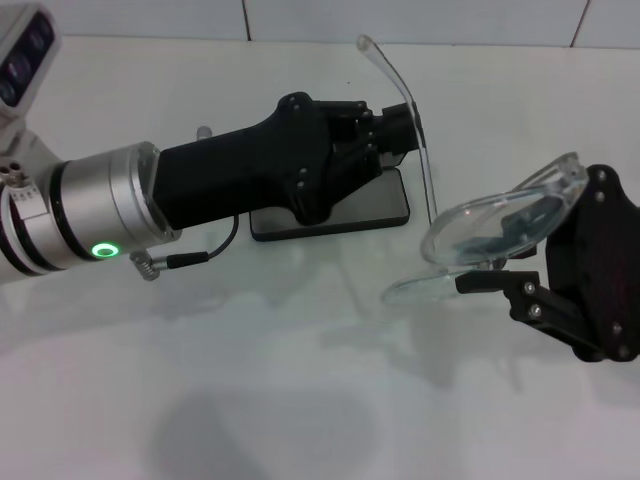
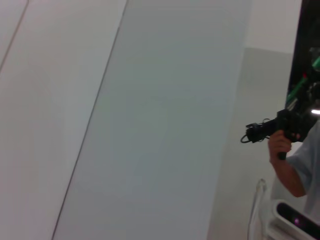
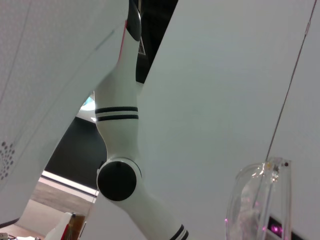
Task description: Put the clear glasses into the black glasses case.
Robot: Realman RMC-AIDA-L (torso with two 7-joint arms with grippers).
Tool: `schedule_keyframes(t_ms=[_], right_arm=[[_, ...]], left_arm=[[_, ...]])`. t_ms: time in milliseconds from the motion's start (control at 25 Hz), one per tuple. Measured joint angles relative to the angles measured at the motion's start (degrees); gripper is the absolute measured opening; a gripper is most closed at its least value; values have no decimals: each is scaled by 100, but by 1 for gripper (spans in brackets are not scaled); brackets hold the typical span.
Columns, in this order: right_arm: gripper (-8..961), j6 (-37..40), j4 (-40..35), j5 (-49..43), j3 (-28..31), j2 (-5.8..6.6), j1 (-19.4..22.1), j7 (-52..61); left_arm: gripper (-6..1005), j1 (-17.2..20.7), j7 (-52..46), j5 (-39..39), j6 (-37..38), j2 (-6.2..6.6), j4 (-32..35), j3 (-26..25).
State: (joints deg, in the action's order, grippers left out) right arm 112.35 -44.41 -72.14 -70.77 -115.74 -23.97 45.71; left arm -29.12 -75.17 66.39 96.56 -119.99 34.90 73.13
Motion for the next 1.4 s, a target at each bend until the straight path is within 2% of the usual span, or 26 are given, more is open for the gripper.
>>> schedule_keyframes(t_ms=[560,800,1040,1400], right_arm=[[87,-252,3,-13,-12,-1,-8,30],[87,-67,-45,15,-16,-1,-28,34],[87,134,-71,28,-10,-9,-49,37],[87,-154,-9,-10,-49,-10,-133,44]], left_arm=[[62,118,39,-221,246,9,258,224],[62,151,228,-222,164,29,205,29],[62,243,291,-181,-222,30,188,-225],[62,147,292,-189,-8,22,290,280]])
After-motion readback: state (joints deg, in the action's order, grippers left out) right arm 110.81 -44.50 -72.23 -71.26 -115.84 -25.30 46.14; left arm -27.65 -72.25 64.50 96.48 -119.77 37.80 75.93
